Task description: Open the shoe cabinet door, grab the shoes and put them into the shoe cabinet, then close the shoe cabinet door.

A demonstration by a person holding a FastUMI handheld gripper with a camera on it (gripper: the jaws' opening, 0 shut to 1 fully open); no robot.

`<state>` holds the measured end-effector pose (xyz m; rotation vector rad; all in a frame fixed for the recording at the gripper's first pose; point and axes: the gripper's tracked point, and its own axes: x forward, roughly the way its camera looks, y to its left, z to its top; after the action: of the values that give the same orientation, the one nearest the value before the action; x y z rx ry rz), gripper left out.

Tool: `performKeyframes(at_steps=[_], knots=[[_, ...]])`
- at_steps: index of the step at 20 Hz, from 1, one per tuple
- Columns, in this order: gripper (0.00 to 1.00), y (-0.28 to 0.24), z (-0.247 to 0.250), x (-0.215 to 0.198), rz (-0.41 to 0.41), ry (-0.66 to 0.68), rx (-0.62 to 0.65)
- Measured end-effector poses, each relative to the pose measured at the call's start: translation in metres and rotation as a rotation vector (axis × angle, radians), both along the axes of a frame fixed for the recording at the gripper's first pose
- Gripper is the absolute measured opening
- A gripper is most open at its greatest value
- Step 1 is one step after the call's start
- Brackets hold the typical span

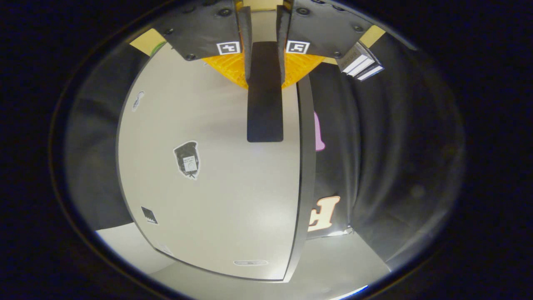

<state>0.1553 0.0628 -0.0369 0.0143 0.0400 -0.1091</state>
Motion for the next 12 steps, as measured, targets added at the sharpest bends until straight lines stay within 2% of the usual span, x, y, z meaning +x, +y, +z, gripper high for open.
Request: performKeyframes(at_steps=[3, 12], knots=[[0.08, 0.000, 0.000, 0.000, -0.002, -0.007, 0.014], [0.08, -0.003, 0.006, -0.034, 0.080, -0.006, 0.027]])
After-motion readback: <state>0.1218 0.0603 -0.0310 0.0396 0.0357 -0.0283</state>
